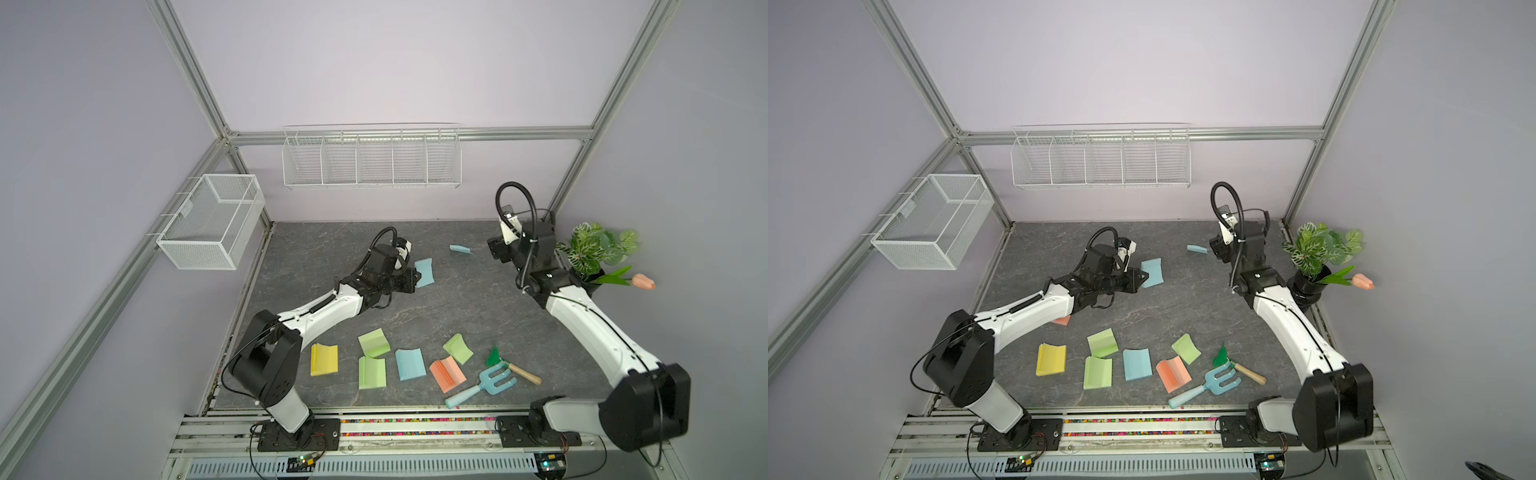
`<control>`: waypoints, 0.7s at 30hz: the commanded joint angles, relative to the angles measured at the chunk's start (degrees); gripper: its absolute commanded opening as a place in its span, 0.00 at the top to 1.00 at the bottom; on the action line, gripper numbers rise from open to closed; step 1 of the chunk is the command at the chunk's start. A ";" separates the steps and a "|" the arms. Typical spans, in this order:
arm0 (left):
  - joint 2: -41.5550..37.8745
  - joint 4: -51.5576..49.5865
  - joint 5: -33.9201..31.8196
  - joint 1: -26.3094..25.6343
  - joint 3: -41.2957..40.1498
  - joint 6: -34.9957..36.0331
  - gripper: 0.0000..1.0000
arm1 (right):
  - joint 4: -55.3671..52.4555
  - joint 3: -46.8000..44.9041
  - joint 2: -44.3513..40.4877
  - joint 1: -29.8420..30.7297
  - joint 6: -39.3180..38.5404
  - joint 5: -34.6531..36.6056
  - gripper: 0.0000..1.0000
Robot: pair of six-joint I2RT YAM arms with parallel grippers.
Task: Tear off pages from different memo pads
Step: Place the memo pad at the center of the board.
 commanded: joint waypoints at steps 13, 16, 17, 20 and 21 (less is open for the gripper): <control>46.67 -32.47 22.51 5.26 63.75 7.65 1.00 | 8.00 -32.00 -30.74 0.62 39.09 -10.75 0.11; 52.35 -33.93 20.18 5.64 71.63 6.14 1.00 | 10.23 -33.98 -30.94 0.86 41.44 -12.69 0.11; 53.68 -33.50 19.97 5.98 73.36 5.11 1.00 | 10.76 -34.63 -30.70 0.99 42.16 -12.85 0.11; 56.15 -28.99 21.46 7.33 73.85 0.16 1.00 | 12.15 -35.54 -29.42 1.17 43.38 -13.29 0.11; 56.93 -27.61 21.99 7.78 74.06 -1.47 1.00 | 12.40 -35.40 -28.92 1.27 43.41 -13.57 0.11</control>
